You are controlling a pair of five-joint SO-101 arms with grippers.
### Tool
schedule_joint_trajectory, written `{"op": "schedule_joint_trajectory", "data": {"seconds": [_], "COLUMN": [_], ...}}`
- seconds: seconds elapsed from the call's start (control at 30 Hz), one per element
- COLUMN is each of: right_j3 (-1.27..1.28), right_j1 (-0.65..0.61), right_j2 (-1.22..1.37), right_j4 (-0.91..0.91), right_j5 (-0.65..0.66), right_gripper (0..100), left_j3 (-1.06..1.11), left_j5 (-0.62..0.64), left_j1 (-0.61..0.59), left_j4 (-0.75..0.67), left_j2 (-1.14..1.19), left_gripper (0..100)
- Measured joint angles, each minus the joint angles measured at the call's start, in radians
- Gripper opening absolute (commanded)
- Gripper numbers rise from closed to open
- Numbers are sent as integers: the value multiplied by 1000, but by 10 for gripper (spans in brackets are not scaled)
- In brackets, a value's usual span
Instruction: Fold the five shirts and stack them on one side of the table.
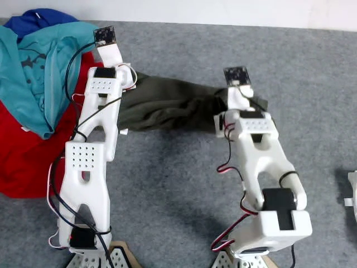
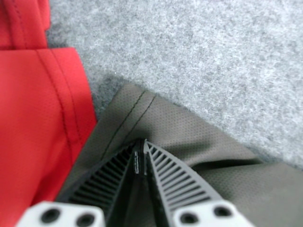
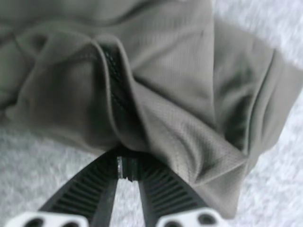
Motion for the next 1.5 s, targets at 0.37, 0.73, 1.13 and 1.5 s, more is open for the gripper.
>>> {"op": "schedule_joint_trajectory", "data": {"seconds": [0.37,0.73,1.13,1.5], "right_j3": [-270,-512,-517,75], "right_j1": [15,55,55,11], "right_j2": [195,393,281,-192], "right_j4": [-6,-2,203,158], "right_j5": [0,0,0,-54], "right_gripper": [9,9,9,10], "left_j3": [0,0,0,-78], "left_j5": [0,0,0,-5], "left_j1": [0,0,0,0], "left_j4": [0,0,0,146], "left_j2": [0,0,0,2], "left_gripper": [10,10,10,14]}}
